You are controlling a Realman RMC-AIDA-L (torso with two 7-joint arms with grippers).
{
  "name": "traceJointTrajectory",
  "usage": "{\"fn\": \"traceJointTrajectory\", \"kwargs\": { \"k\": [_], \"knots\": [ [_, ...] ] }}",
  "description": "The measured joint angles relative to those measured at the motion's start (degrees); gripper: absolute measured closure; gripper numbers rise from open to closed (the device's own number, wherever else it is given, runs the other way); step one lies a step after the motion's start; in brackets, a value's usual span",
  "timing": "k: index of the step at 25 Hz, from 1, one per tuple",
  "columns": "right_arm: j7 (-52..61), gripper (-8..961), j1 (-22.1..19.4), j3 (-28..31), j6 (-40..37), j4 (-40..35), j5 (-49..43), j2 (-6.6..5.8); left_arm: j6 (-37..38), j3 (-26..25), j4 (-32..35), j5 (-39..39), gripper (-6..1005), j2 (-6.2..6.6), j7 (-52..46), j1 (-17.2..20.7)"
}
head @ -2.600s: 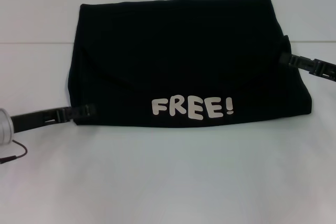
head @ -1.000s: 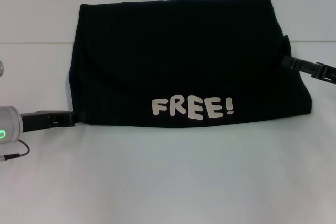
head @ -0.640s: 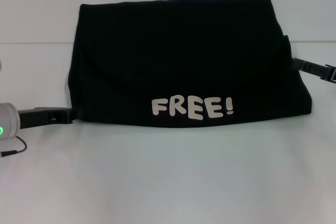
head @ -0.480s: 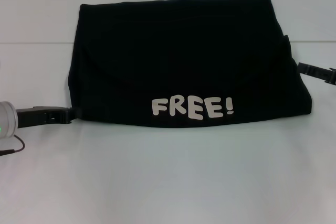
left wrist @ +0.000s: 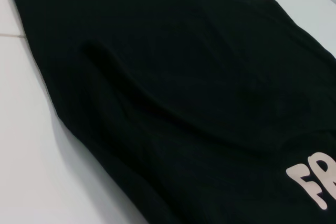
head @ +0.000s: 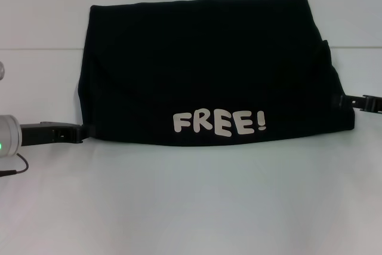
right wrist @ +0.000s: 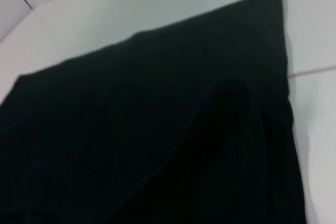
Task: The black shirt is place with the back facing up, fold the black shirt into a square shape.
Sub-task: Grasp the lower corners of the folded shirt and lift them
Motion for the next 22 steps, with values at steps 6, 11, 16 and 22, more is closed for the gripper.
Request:
{"fn": "traceJointTrajectory", "kwargs": {
  "k": [6, 11, 16, 22],
  "knots": [
    [0.6, 85, 0.5, -2.5, 1.9, 0.5, 0.0, 0.65, -0.2, 0.0, -0.1, -0.1, 1000, -0.04, 0.0, -0.2],
    [0.7, 107, 0.5, -3.9, 1.1, 0.6, 0.0, 1.02, -0.2, 0.0, -0.1, -0.1, 1001, -0.05, -0.3, -0.4],
    [0.7, 135, 0.0, -5.8, 0.2, 0.7, 0.0, 1.11, -0.3, 0.0, -0.1, -0.1, 1000, -0.05, -0.5, -0.5],
    [0.7, 298, -1.0, -6.4, -1.1, 0.1, 0.1, 0.78, -0.3, 0.0, -0.1, -0.2, 1000, -0.05, -0.5, -0.5]
  ]
}}
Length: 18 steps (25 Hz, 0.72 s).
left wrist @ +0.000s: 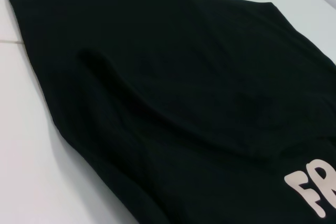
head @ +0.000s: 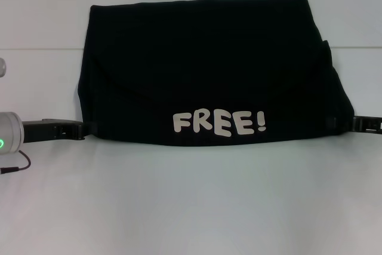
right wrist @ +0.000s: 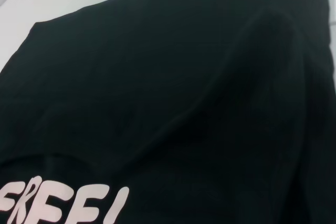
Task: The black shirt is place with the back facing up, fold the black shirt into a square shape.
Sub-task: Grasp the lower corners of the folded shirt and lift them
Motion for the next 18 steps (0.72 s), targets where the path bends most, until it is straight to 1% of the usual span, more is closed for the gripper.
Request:
{"fn": "traceJointTrajectory", "kwargs": {
  "k": [2, 4, 10, 18],
  "knots": [
    [-0.2, 374, -0.3, 0.2, -0.3, 0.0, 0.3, -0.20, 0.0, 0.0, 0.0, 0.0, 1001, 0.00, 0.0, 0.0],
    [-0.3, 592, -0.5, 0.2, -0.6, -0.1, 0.3, -0.38, 0.0, 0.0, -0.1, 0.0, 1001, 0.00, 0.0, 0.0],
    [-0.4, 830, -0.8, 0.2, -1.5, -0.3, 0.4, -0.87, 0.0, -0.3, -0.2, 0.0, 1000, 0.00, 0.0, 0.1],
    [-0.5, 893, -3.6, 0.5, -7.3, -4.5, 0.5, -0.97, 3.0, -0.7, 1.7, 0.1, 1000, 0.00, -2.2, 0.7]
  ]
}}
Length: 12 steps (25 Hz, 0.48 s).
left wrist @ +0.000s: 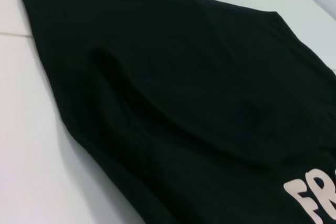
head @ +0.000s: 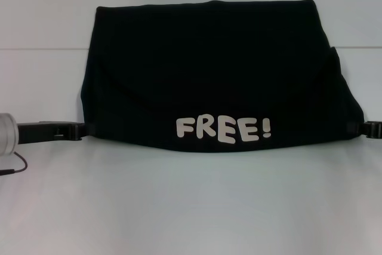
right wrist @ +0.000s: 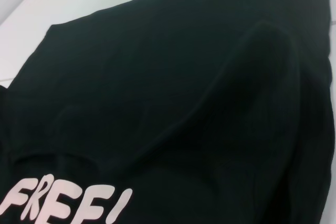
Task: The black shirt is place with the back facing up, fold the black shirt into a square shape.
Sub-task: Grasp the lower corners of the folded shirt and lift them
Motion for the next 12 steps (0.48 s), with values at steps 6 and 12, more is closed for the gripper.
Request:
{"fn": "traceJointTrajectory", "kwargs": {
  "k": [6, 12],
  "knots": [
    [-1.0, 917, -2.9, 0.0, -5.5, -3.2, 0.0, 0.03, 8.5, 0.0, 2.7, 0.1, 1001, 0.55, -1.4, 1.0],
    [-4.3, 917, -6.5, 0.0, -12.3, -5.5, -0.2, -0.20, 18.3, -1.2, 5.5, 0.3, 1001, 1.24, -1.6, 3.3]
  ]
}}
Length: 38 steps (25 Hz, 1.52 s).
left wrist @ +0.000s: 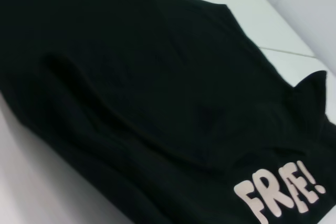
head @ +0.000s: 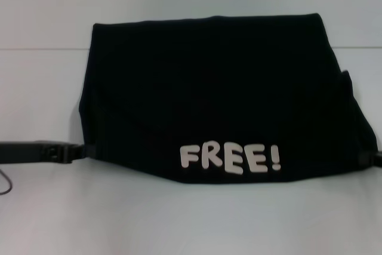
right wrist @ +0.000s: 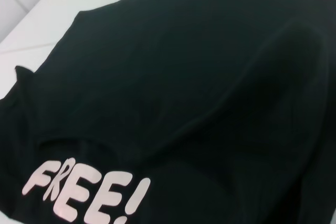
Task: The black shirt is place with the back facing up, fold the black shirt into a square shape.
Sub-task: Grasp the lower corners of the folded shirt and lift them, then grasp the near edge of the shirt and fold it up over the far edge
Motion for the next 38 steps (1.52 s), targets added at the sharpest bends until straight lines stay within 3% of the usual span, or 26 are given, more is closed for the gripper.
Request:
{"fn": "traceJointTrajectory", "kwargs": {
  "k": [9, 19, 26, 38],
  "knots": [
    [-4.4, 917, -5.7, 0.1, -9.9, -3.5, -0.2, -0.01, 11.6, -3.0, 2.8, 1.8, 1001, 0.61, 0.6, 3.3],
    [-7.0, 917, -11.6, 0.8, -23.0, -6.5, -0.9, -0.67, 27.0, -4.1, 3.4, 6.9, 1000, 0.31, 3.1, 5.3],
    [-9.8, 917, -12.9, 4.2, -26.4, -6.1, -5.2, -0.20, 28.0, -4.0, 3.4, 9.1, 1000, 0.19, 3.4, 5.5],
    [-11.3, 918, -13.1, 7.1, -28.9, -5.9, -7.5, 0.37, 27.7, -3.6, 3.3, 9.5, 1001, 1.20, 1.7, 2.5]
  ]
}}
